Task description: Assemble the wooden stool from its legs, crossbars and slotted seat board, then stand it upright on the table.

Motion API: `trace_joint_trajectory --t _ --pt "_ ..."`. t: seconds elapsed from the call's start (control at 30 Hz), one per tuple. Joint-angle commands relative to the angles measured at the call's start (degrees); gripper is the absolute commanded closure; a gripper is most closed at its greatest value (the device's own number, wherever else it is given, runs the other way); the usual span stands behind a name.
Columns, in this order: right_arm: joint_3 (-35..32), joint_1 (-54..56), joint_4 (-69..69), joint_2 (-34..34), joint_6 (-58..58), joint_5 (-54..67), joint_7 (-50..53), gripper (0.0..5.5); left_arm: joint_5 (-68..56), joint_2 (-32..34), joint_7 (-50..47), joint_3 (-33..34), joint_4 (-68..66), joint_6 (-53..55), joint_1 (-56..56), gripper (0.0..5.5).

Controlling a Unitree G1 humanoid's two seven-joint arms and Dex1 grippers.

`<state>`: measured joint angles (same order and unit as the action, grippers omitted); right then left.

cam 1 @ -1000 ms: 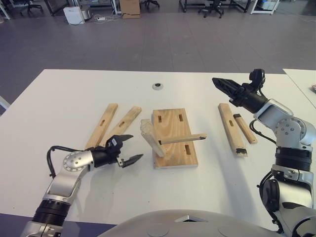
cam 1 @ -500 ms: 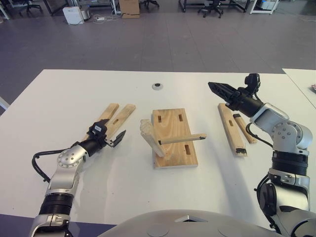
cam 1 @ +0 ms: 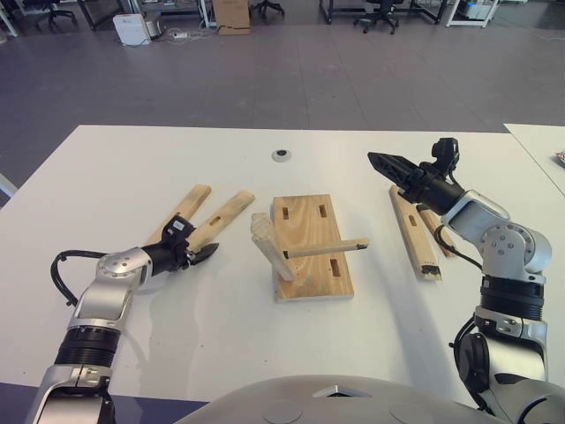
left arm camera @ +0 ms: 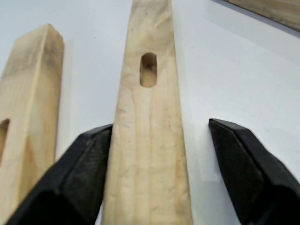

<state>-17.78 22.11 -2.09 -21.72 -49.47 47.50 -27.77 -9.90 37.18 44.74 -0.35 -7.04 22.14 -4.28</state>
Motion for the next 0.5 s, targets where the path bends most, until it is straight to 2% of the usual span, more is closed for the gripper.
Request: trace_joint_trajectory --t 0.03,0.13,0.27,0.4,0.5 --pt "-0.25 -0.59 -1.07 0.82 -0.74 0.80 1.12 1.89 0.48 1.76 1.91 -1.59 -0.25 4.45 0.97 2.87" --pt "-0.38 -0.55 -1.08 0.96 -0.72 0.79 1.47 1.89 0.05 1.71 2.07 -1.50 0.40 5.32 1.34 3.39" --pt "-0.78 0.84 -0.87 0.68 -1.20 1.36 1.72 1.89 -1.69 0.02 0.87 0.72 0.81 4.63 -0.01 3.42" --pt "-3.61 8.79 0.12 0.72 -2.98 5.76 4.49 1.89 -12.63 -3.24 2.16 9.25 4.19 3.80 -10.65 3.42" --pt "-5.17 15.83 -0.53 1.04 -5.68 11.95 6.17 1.89 -24.62 -3.70 3.95 13.84 9.55 10.48 -19.83 3.42"
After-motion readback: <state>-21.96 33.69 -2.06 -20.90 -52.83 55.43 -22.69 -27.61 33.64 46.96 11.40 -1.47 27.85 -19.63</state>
